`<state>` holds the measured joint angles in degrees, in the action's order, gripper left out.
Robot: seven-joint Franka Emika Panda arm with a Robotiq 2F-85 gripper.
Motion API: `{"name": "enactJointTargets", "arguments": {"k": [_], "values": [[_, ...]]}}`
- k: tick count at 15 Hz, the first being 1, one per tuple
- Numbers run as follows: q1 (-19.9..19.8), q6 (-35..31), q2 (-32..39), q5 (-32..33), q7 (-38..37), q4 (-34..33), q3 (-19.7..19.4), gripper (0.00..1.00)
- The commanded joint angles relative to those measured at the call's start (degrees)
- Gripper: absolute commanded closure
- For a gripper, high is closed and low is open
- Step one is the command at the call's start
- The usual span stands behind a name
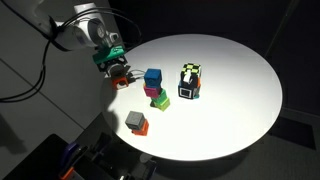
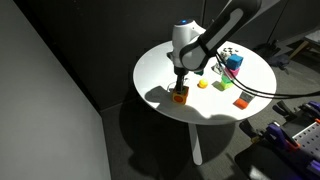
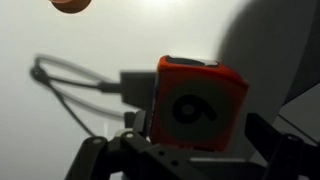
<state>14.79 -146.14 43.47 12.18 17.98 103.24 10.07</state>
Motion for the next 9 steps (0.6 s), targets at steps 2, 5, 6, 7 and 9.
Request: {"name": "enactJointTargets", "arguments": {"k": [2, 5, 6, 7, 9], "values": [[-0.1, -1.9, 1.5, 1.1, -0.2, -1.3, 0.0, 0.00], [0.1, -2.7, 2.1, 1.3, -0.3, -1.3, -0.1, 0.00], [0.1, -2.9, 2.4, 1.3, -0.2, -1.3, -0.1, 0.00], [0.2, -3.0, 2.6, 1.3, -0.3, -1.4, -0.1, 0.00], [0.2, -2.9, 3.1, 1.3, -0.2, -1.5, 0.0, 0.00]]}}
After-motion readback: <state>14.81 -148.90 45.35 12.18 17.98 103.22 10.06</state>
